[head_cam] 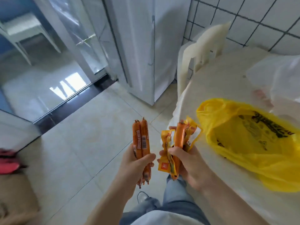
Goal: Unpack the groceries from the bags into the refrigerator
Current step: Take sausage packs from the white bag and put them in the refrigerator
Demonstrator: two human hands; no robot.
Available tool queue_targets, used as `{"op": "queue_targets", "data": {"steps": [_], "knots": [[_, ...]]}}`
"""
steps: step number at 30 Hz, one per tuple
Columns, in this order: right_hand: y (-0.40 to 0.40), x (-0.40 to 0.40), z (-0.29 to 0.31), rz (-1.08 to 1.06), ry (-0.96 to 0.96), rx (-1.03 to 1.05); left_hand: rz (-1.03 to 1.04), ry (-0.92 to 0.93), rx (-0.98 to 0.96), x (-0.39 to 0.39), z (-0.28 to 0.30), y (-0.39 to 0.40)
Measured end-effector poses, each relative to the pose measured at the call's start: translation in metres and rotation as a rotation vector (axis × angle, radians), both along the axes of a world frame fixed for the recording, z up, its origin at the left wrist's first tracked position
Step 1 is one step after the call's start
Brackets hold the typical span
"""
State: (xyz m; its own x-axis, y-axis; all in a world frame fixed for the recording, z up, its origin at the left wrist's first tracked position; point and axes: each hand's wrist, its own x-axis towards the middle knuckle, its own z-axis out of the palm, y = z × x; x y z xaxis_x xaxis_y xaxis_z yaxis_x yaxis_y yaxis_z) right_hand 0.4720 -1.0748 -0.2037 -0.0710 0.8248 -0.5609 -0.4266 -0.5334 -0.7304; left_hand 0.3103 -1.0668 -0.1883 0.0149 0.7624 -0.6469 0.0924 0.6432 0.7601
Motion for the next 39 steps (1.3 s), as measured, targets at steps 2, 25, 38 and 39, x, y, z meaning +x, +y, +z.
{"op": "queue_targets", "data": {"steps": [2,25,38,39], "knots": [[-0.008,-0.033,-0.005,0.072,0.001,0.018,0.063,0.027,-0.009,-0.036,-0.002,-0.016],[0.131,-0.275,-0.005,0.459,-0.213,0.061,0.497,0.035,-0.042,-0.278,-0.028,0.071],[0.294,-0.356,-0.01,0.381,-0.242,0.026,0.389,0.02,-0.058,-0.379,-0.022,0.246],[0.306,-0.362,-0.012,0.372,-0.243,0.019,0.38,0.0,-0.06,-0.389,-0.02,0.263]]}}
